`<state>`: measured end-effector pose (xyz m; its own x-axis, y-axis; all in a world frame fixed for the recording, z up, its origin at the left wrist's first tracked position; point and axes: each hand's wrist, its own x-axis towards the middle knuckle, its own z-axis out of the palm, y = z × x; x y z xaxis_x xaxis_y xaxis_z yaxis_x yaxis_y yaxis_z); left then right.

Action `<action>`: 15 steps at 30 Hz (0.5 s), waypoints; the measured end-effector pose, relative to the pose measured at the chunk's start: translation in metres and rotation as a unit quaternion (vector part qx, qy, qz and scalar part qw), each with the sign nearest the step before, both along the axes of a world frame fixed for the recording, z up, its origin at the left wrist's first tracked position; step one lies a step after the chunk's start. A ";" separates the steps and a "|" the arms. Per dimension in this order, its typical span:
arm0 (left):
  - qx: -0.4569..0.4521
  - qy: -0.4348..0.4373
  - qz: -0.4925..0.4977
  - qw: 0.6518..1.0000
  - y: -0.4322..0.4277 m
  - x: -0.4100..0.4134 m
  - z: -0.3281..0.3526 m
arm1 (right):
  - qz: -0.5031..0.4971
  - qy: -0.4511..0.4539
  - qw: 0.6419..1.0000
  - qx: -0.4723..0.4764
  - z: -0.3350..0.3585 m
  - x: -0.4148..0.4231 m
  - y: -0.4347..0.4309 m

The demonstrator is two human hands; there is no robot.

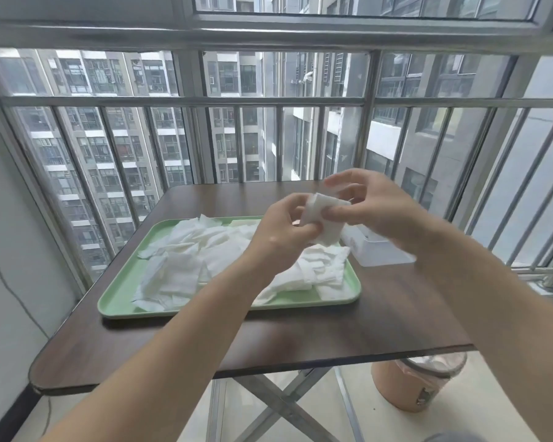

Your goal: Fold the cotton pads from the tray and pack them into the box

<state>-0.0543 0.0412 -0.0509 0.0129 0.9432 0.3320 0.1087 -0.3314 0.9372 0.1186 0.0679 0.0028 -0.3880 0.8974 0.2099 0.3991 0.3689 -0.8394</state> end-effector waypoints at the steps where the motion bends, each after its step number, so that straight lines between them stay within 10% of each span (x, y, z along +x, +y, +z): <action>1: 0.007 0.017 0.007 1.000 0.004 0.003 0.002 | 0.014 -0.035 0.999 0.001 0.007 0.006 0.004; 15: 0.001 0.345 0.088 0.934 0.059 0.048 0.004 | -0.013 -0.256 0.966 -0.019 0.039 0.081 0.072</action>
